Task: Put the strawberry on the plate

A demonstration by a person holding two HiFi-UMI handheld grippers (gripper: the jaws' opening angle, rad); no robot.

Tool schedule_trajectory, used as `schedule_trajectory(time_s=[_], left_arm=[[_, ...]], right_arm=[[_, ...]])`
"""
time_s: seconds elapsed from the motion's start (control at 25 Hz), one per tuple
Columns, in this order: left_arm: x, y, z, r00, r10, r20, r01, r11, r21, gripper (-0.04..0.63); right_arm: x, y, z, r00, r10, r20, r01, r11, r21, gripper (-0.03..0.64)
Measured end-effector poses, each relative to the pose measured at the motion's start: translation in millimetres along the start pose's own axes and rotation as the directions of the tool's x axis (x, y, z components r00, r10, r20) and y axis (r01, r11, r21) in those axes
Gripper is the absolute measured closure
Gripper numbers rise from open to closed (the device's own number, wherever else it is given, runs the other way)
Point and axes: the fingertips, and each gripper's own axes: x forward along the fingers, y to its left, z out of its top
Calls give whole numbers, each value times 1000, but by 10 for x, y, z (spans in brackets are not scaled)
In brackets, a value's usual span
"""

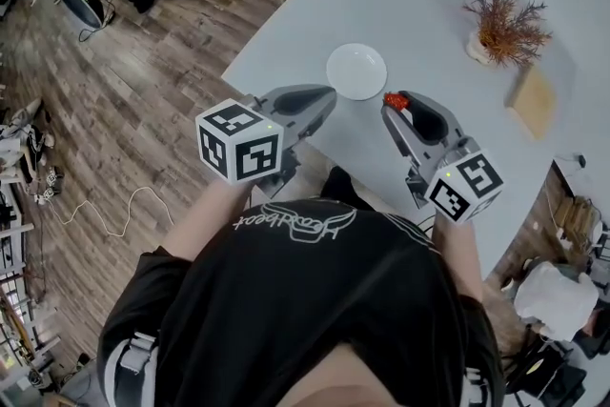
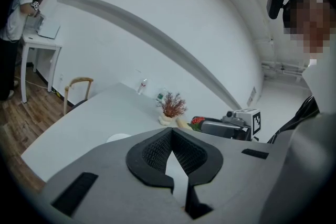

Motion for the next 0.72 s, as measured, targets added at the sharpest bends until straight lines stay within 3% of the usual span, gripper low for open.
schedule_trajectory(time_s=[0.72], left_arm=[[392,613,-98,998,53,-45,-58,993,-107,589]], right_arm=[[588,-544,-159,995,13,-95,-15,1000,-19,491]])
